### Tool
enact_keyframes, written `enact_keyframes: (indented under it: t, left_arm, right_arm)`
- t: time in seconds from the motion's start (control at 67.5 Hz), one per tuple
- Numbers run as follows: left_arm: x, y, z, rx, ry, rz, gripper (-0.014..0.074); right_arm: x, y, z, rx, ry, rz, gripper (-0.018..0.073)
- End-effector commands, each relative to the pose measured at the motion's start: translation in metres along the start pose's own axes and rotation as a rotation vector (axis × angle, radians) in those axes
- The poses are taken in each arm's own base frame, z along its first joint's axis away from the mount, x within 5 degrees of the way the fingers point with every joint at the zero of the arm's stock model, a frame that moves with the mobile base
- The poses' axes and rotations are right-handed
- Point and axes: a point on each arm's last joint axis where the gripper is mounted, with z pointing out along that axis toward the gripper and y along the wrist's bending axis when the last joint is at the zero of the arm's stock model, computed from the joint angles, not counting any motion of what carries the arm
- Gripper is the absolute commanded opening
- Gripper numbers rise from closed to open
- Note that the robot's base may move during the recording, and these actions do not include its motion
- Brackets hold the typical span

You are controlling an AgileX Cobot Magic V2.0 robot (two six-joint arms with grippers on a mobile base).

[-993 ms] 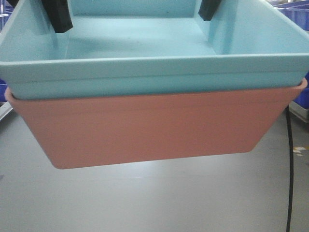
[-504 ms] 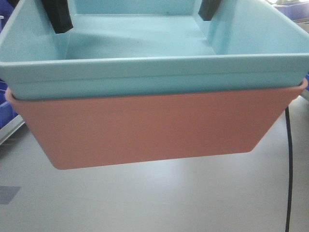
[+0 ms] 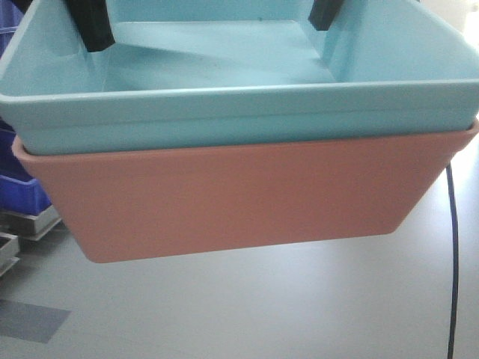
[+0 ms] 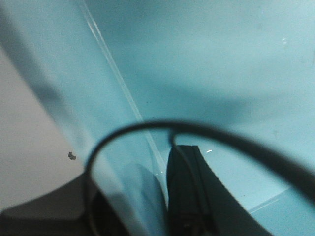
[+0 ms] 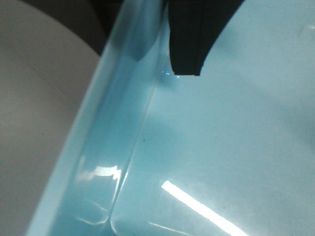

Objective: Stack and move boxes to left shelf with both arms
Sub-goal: 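Hold the stacked tubs with both grippers while the base drives away, then hold the stacked tubs with both grippers as the base reaches the shelf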

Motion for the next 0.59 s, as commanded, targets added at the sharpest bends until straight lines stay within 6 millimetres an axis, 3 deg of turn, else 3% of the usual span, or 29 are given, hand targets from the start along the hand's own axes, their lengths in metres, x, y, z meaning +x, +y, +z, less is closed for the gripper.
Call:
enact_keyframes:
  t: [0.0, 0.578]
  left_arm:
    - [-0.0037, -0.0345, -0.0383, 0.280, -0.170, 0.016, -0.0003]
    - [-0.0034, -0.0366, -0.0388, 0.304, -0.166, 0.008, -0.0003]
  right_arm:
    - [-0.0185, 0.0213, -0.0325, -0.130, -0.193, 0.031, 0.0057]
    - [-0.0186, 0.0213, -0.0325, -0.130, -0.194, 0.031, 0.0057]
